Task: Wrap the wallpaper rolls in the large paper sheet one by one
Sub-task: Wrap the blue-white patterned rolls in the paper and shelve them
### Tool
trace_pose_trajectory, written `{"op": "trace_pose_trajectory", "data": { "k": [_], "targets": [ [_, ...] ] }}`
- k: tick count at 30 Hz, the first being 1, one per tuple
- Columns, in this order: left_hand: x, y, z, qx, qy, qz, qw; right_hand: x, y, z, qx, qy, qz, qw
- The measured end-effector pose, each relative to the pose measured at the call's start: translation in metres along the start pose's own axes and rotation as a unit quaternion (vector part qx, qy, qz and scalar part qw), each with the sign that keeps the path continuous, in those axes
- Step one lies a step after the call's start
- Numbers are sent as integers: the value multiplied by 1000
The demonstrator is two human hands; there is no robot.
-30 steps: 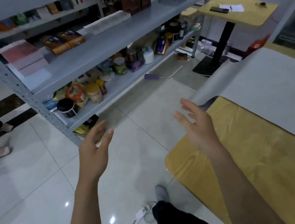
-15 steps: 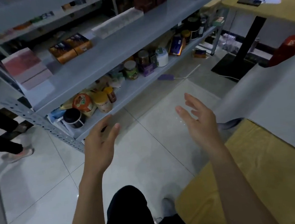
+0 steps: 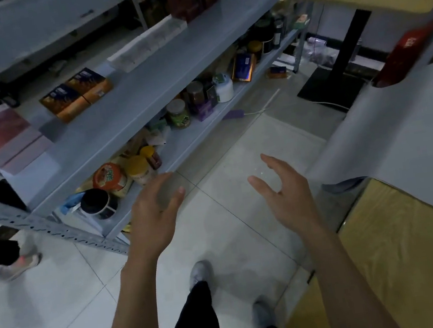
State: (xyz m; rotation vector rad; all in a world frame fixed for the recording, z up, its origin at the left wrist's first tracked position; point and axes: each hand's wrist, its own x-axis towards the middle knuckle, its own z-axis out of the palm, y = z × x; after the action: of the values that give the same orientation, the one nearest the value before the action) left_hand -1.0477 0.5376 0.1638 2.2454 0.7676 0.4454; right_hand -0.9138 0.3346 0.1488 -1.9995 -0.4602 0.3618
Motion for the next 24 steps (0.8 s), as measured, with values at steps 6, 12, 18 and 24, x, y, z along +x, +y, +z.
{"op": "trace_pose_trajectory", "data": {
  "k": [6, 12, 18, 24],
  "targets": [
    [91, -25, 13, 31, -58, 124, 990, 45, -7, 25, -79, 61, 29, 995],
    [174, -41, 24, 14, -132, 218, 967, 78, -31, 52, -102, 163, 84, 978],
    [232, -26, 41, 1, -202, 233, 951, 113, -35, 54, -139, 200, 116, 963],
    [293, 15, 108, -4, -235, 292, 927, 157, -9, 21, -154, 247, 156, 944]
  ]
}}
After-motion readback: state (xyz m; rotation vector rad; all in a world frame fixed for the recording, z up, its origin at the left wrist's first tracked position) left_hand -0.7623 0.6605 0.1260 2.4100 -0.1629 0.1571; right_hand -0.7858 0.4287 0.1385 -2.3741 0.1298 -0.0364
